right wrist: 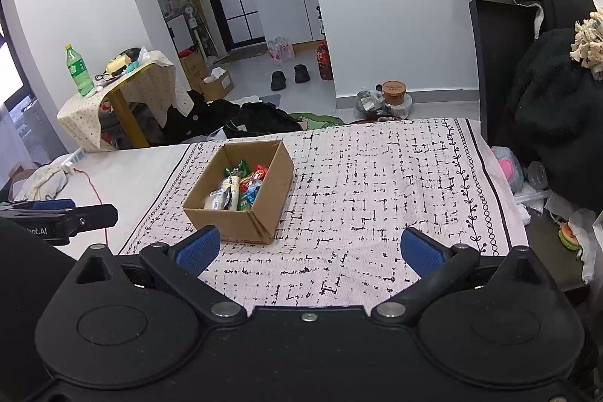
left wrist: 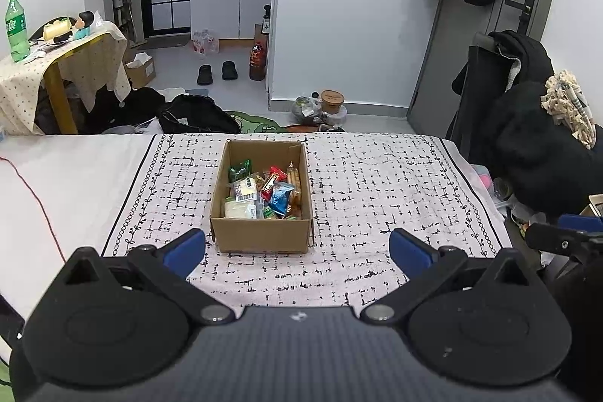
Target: Organize snacks
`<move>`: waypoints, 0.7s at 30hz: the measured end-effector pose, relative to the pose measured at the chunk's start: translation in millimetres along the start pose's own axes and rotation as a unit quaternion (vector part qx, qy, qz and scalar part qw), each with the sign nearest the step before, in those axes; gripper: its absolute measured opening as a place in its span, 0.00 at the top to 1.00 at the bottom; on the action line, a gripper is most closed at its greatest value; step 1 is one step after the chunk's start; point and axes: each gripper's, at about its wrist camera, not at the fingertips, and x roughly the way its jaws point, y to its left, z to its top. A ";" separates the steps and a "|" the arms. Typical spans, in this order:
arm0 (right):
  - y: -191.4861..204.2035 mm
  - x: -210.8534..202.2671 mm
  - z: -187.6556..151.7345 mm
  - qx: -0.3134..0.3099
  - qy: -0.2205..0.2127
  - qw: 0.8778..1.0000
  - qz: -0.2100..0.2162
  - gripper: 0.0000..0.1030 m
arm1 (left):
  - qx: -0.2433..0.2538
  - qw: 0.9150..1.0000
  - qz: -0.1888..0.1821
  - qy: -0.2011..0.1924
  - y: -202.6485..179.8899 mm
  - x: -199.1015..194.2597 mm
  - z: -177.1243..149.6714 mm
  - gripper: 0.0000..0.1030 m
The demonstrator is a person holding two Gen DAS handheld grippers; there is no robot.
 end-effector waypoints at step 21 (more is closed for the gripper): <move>4.5 -1.1 0.9 -0.004 0.000 1.000 -0.008 0.00 | 0.006 1.000 -0.002 0.002 1.3 -0.7 1.1 0.00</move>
